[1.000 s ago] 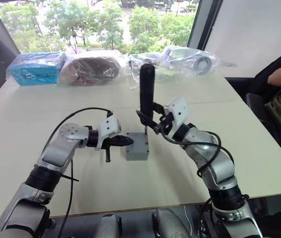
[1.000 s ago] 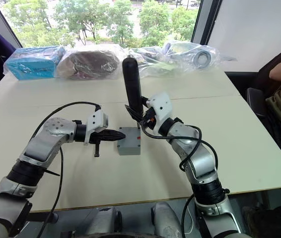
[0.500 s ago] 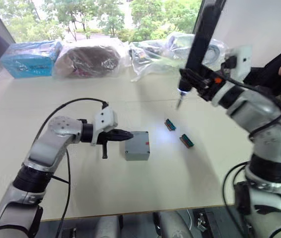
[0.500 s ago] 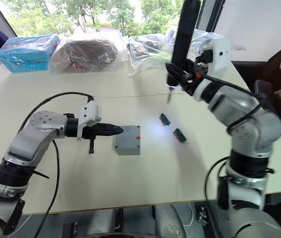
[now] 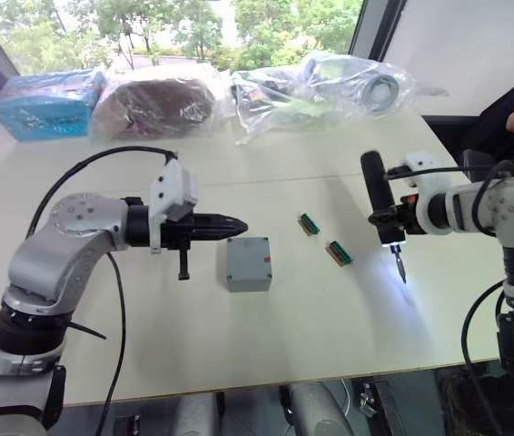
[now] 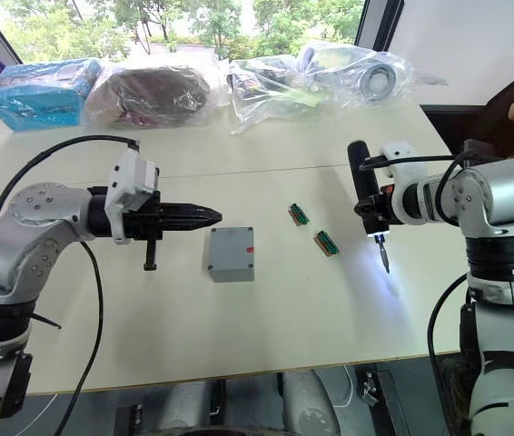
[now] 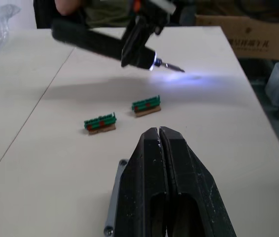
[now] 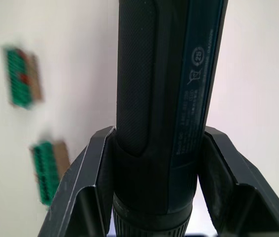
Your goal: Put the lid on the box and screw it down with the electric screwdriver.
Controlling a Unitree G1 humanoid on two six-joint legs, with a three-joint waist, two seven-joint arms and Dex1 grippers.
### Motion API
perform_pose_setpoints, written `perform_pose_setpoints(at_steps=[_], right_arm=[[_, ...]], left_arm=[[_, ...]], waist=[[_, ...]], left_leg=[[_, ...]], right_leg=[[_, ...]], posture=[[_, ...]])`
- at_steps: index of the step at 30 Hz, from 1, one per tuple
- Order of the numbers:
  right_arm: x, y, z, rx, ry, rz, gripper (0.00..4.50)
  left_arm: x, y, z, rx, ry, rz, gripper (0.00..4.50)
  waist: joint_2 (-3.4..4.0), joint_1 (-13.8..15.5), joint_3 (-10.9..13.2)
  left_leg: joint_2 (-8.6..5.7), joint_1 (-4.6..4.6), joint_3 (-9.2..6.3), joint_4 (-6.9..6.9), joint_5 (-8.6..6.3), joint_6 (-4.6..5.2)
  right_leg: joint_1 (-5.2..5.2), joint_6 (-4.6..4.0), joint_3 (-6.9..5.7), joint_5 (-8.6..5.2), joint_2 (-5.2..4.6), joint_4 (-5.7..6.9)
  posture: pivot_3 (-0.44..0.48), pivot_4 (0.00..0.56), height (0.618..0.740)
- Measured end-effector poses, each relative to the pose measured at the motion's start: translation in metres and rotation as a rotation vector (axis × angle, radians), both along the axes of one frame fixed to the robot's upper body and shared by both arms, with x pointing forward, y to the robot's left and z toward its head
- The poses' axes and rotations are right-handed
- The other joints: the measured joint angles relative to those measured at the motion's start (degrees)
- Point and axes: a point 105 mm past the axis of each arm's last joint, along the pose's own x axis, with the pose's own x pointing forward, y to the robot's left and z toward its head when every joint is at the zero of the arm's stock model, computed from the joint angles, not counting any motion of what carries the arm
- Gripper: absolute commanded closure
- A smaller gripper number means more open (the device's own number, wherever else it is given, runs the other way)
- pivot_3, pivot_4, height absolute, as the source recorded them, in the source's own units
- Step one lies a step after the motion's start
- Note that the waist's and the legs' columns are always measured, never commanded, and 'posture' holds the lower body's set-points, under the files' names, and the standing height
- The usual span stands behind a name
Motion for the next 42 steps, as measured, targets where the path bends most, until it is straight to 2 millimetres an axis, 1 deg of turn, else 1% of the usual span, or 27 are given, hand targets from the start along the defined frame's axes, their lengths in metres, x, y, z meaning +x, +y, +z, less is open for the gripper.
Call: perform_pose_setpoints(at_steps=[1,2,5,6,8,11,12,15,17,19,20,22,23,24,25,26,27,28,30,31,32,34,36,40,42], right_arm=[[-0.001,-0.001,-0.009,-0.003,0.038,-0.009,2.66],[0.000,-0.002,-0.013,0.000,0.052,-0.012,2.66],[0.003,-0.003,-0.016,0.004,0.061,-0.014,2.66],[0.003,-0.003,-0.016,0.003,0.062,-0.012,1.87],[0.005,-0.004,-0.017,0.003,0.061,-0.011,1.37],[0.008,-0.004,-0.017,0.006,0.048,-0.008,0.19],[0.008,-0.005,-0.017,0.005,0.046,-0.009,0.06],[0.011,-0.004,-0.011,-0.021,-0.011,0.023,0.06],[0.011,-0.005,0.002,-0.055,-0.076,0.070,0.06],[0.008,-0.005,0.027,-0.083,-0.181,0.136,0.06],[0.004,-0.001,0.043,-0.066,-0.254,0.190,0.06],[-0.011,0.013,0.072,-0.002,-0.392,0.342,0.00],[-0.021,0.017,0.081,0.018,-0.438,0.410,0.00],[-0.032,0.019,0.087,0.026,-0.465,0.469,0.00],[-0.040,0.018,0.089,0.031,-0.479,0.506,0.00],[-0.048,0.016,0.088,0.037,-0.480,0.530,0.00],[-0.057,0.013,0.085,0.046,-0.473,0.559,0.00],[-0.064,0.011,0.082,0.050,-0.462,0.579,0.00],[-0.080,0.006,0.076,0.041,-0.436,0.630,0.00],[-0.085,0.003,0.073,0.041,-0.415,0.645,0.00],[-0.092,0.000,0.073,0.043,-0.397,0.664,0.00],[-0.108,-0.005,0.075,0.067,-0.372,0.689,0.00],[-0.116,-0.009,0.077,0.074,-0.362,0.699,0.00],[-0.125,-0.019,0.075,0.071,-0.347,0.693,0.00],[-0.126,-0.023,0.074,0.060,-0.345,0.690,0.00]], left_arm=[[-0.001,0.000,0.003,-0.007,-0.002,0.003,4.50],[-0.001,-0.001,0.004,-0.009,-0.004,0.002,4.50],[-0.004,-0.003,0.004,-0.015,0.005,-0.001,4.50],[-0.004,-0.003,0.005,-0.015,0.003,-0.002,4.50],[-0.005,-0.002,0.005,-0.009,0.002,0.003,4.50],[-0.003,0.000,0.002,-0.001,0.011,0.023,4.50],[-0.003,0.001,0.001,0.005,0.014,0.029,4.50],[-0.003,0.008,-0.005,0.046,0.031,0.067,4.50],[0.000,0.014,-0.012,0.069,0.042,0.111,4.50],[0.003,0.023,-0.020,0.103,0.060,0.163,4.50],[0.003,0.028,-0.026,0.118,0.083,0.188,4.50],[0.003,0.042,-0.035,0.145,0.136,0.252,4.01],[0.001,0.049,-0.040,0.169,0.153,0.273,3.78],[-0.002,0.057,-0.044,0.192,0.169,0.295,3.27],[-0.004,0.064,-0.046,0.212,0.182,0.311,3.04],[-0.006,0.071,-0.048,0.225,0.194,0.330,2.53],[-0.009,0.078,-0.048,0.237,0.209,0.346,2.18],[-0.011,0.083,-0.046,0.237,0.214,0.358,1.72],[-0.016,0.089,-0.041,0.239,0.215,0.363,0.86],[-0.019,0.092,-0.039,0.243,0.219,0.369,0.55],[-0.021,0.096,-0.037,0.247,0.230,0.376,0.08],[-0.029,0.112,-0.031,0.265,0.254,0.409,0.03],[-0.033,0.121,-0.022,0.271,0.250,0.432,0.03],[-0.045,0.130,-0.019,0.259,0.283,0.410,0.03],[-0.046,0.130,-0.018,0.253,0.282,0.402,0.03]], waist=[[0.00,0.00,0.00],[0.00,0.00,0.00],[-0.01,0.00,-0.01],[-0.01,0.00,-0.01],[-0.03,0.03,-0.02],[-0.03,0.03,-0.02],[-0.03,0.03,-0.02],[-0.01,-0.03,-0.01],[0.01,0.01,0.00],[0.01,0.02,0.01],[0.01,0.05,0.00],[0.01,0.03,0.00],[-0.02,0.03,0.00],[-0.01,0.06,0.00],[-0.02,0.11,0.00],[-0.03,0.16,-0.01],[-0.04,0.30,0.00],[-0.04,0.52,0.00],[-0.03,0.83,0.00],[-0.04,0.90,0.00],[-0.04,1.02,0.00],[-0.05,1.03,0.01],[-0.05,0.96,0.01],[-0.07,0.90,0.01],[-0.09,0.86,0.02]], left_leg=[[-0.01,0.00,0.00,0.00,0.00,0.00],[-0.01,0.00,0.00,0.00,0.00,0.00],[-0.01,0.00,-0.02,0.00,0.00,0.00],[-0.01,0.00,-0.02,0.01,0.00,0.00],[-0.02,0.01,-0.02,0.08,0.00,-0.01],[-0.02,0.04,-0.03,0.20,0.01,-0.01],[-0.03,0.04,-0.03,0.23,0.01,-0.01],[-0.04,0.04,-0.01,0.27,0.01,-0.01],[-0.04,0.04,-0.01,0.24,0.01,-0.01],[-0.02,0.04,-0.03,0.19,0.01,-0.01],[-0.02,0.04,-0.04,0.14,0.01,-0.01],[0.01,0.04,-0.06,0.08,0.00,-0.01],[0.02,0.04,-0.07,0.05,0.00,-0.01],[0.02,0.05,-0.06,0.03,0.00,-0.01],[0.02,0.05,-0.07,0.03,0.00,-0.01],[0.02,0.05,-0.05,0.05,0.00,-0.01],[0.01,0.04,-0.04,0.08,0.00,-0.01],[0.01,0.05,0.00,0.14,0.00,-0.01],[0.01,0.07,0.03,0.27,0.00,-0.01],[0.01,0.10,0.04,0.29,0.00,-0.01],[0.02,0.14,0.06,0.34,0.00,-0.01],[0.08,0.20,0.12,0.43,0.01,-0.02],[0.10,0.34,0.13,0.59,0.01,-0.02],[0.15,0.66,0.23,0.75,0.00,-0.03],[0.16,0.72,0.29,0.77,-0.01,-0.04]], right_leg=[[0.00,0.00,0.01,0.00,-0.01,0.00],[0.00,0.01,0.01,0.00,-0.01,0.00],[0.01,0.01,-0.01,0.01,0.00,0.01],[0.02,0.01,-0.01,0.01,0.00,0.01],[0.07,0.02,-0.01,0.01,0.00,0.01],[0.16,0.10,-0.01,0.07,0.00,0.01],[0.17,0.12,-0.01,0.09,-0.01,0.01],[0.17,0.14,0.03,0.13,-0.01,0.02],[0.14,0.15,0.02,0.13,-0.01,0.03],[0.12,0.15,0.00,0.12,0.01,0.03],[0.11,0.16,-0.01,0.11,0.00,0.03],[0.09,0.16,-0.03,0.11,0.01,0.03],[0.09,0.16,-0.06,0.11,0.02,0.02],[0.09,0.16,-0.06,0.10,0.01,0.02],[0.10,0.16,-0.08,0.10,0.00,0.02],[0.11,0.16,-0.08,0.10,-0.01,0.02],[0.12,0.16,-0.08,0.10,-0.02,0.01],[0.13,0.15,-0.05,0.10,-0.04,0.02],[0.16,0.15,-0.04,0.10,-0.04,0.03],[0.19,0.10,-0.04,0.10,-0.04,0.03],[0.24,-0.06,-0.04,0.02,-0.04,0.04],[0.25,-0.07,-0.03,0.00,-0.01,0.09],[0.40,-0.09,-0.03,-0.01,0.01,0.18],[0.72,-0.13,-0.03,-0.01,-0.02,0.16],[0.77,-0.14,-0.02,-0.01,-0.05,0.14]], posture=[[0.000,0.150,0.740],[0.000,0.150,0.740],[0.000,0.150,0.740],[0.000,0.150,0.740],[0.000,0.150,0.740],[0.000,0.150,0.740],[0.000,0.150,0.740],[0.000,0.150,0.740],[0.000,0.150,0.740],[0.000,0.150,0.740],[0.000,0.150,0.740],[0.000,0.150,0.740],[0.000,0.150,0.740],[0.000,0.150,0.740],[0.000,0.150,0.740],[0.000,0.150,0.740],[0.000,0.150,0.740],[0.000,0.150,0.740],[0.000,0.150,0.740],[0.000,0.150,0.740],[0.000,0.150,0.740],[0.000,0.150,0.740],[0.000,0.150,0.740],[0.000,0.150,0.740],[0.000,0.150,0.740]])
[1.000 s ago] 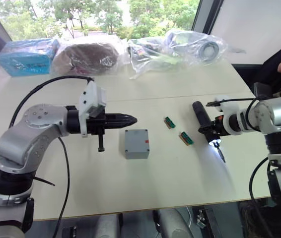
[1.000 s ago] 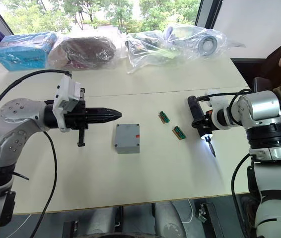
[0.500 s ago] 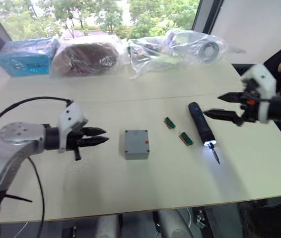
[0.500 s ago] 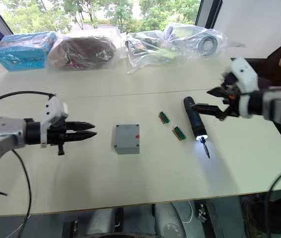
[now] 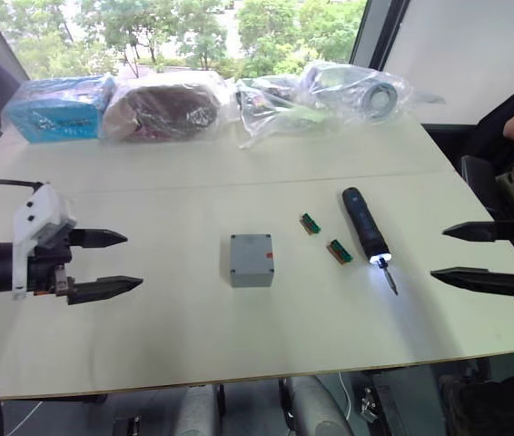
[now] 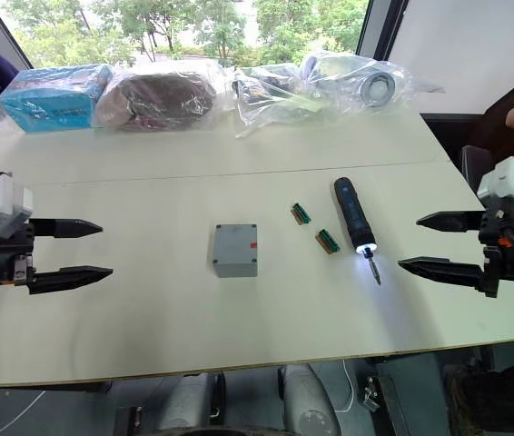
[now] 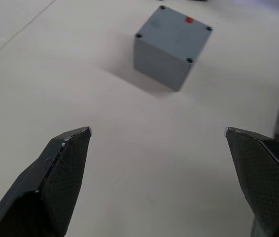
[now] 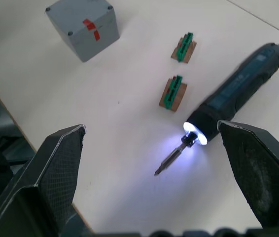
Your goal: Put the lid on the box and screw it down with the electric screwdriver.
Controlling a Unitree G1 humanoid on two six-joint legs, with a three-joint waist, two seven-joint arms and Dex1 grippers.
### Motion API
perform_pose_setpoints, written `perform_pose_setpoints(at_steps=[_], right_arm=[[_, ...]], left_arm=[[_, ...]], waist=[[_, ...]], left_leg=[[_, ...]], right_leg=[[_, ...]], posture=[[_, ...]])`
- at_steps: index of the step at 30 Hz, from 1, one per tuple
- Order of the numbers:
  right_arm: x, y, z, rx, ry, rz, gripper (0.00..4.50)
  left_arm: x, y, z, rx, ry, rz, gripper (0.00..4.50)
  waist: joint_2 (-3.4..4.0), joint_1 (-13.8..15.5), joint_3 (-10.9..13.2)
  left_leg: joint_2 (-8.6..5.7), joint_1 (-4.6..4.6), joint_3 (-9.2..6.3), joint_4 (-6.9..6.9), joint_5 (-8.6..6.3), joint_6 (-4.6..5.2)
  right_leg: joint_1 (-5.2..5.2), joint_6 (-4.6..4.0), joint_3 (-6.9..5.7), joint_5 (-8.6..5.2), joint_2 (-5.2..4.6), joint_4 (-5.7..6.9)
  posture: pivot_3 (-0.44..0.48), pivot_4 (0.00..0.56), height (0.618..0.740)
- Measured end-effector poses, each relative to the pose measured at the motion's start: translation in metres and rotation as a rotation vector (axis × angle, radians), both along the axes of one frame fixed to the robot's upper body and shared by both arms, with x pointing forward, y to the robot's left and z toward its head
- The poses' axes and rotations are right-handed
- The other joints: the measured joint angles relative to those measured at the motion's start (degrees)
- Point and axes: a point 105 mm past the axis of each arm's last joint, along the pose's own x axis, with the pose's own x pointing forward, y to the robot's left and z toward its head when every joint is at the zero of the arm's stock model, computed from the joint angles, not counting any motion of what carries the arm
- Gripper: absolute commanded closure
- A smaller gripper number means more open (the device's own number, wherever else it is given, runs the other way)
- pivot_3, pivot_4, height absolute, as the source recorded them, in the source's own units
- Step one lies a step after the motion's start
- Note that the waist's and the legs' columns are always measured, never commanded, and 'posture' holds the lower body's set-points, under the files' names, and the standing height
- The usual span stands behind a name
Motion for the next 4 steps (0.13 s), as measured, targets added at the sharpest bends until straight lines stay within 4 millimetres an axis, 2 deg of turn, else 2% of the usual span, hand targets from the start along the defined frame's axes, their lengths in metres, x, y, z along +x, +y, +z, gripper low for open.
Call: perform_pose_setpoints(at_steps=[4], right_arm=[[0.0012,-0.0046,-0.0009,-0.011,-0.008,-0.015,0.00]], left_arm=[[-0.0043,0.0041,-0.0031,-0.001,0.019,0.010,0.03]], waist=[[0.00,-0.08,0.00]], left_leg=[[0.01,0.02,0.06,-0.01,0.00,0.00]], right_leg=[[0.00,-0.01,0.04,0.01,0.00,0.01]], posture=[[0.000,0.150,0.740]])
